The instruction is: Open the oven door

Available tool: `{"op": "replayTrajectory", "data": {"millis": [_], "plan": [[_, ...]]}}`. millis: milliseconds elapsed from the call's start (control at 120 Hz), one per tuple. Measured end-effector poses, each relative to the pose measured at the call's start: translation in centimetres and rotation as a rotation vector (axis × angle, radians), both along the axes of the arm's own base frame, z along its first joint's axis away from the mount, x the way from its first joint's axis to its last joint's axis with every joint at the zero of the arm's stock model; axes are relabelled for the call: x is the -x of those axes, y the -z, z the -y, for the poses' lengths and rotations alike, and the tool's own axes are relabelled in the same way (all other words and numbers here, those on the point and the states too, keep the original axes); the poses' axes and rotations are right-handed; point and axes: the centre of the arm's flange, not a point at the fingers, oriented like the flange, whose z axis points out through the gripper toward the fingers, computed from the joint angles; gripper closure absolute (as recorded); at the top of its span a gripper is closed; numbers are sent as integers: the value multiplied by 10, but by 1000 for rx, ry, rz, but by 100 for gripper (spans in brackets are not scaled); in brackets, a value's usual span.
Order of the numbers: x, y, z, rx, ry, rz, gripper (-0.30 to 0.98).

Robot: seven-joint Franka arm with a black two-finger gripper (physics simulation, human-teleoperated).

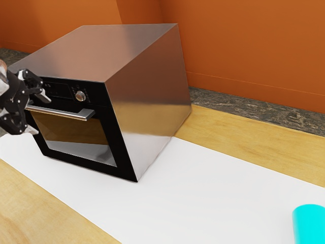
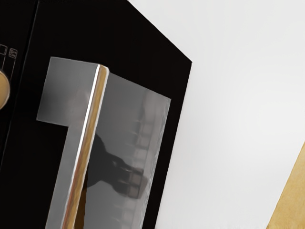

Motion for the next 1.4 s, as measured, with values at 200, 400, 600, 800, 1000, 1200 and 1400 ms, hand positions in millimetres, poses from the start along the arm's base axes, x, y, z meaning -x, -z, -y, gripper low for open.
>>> {"op": "replayTrajectory", "data": {"millis": [200,400,600,800,1000,1200,1400], "plan": [[-12,25,-30,-3,103,-14,0],[-29,35,-24,-55,198,-14,0],[-43,52,-24,-95,255,-20,0],[-43,73,-26,-106,297,-26,0],[217,50,-72,-70,112,243,4],[25,-236,113,-167,152,205,1],[-182,-33,158,170,10,-298,0]]}}
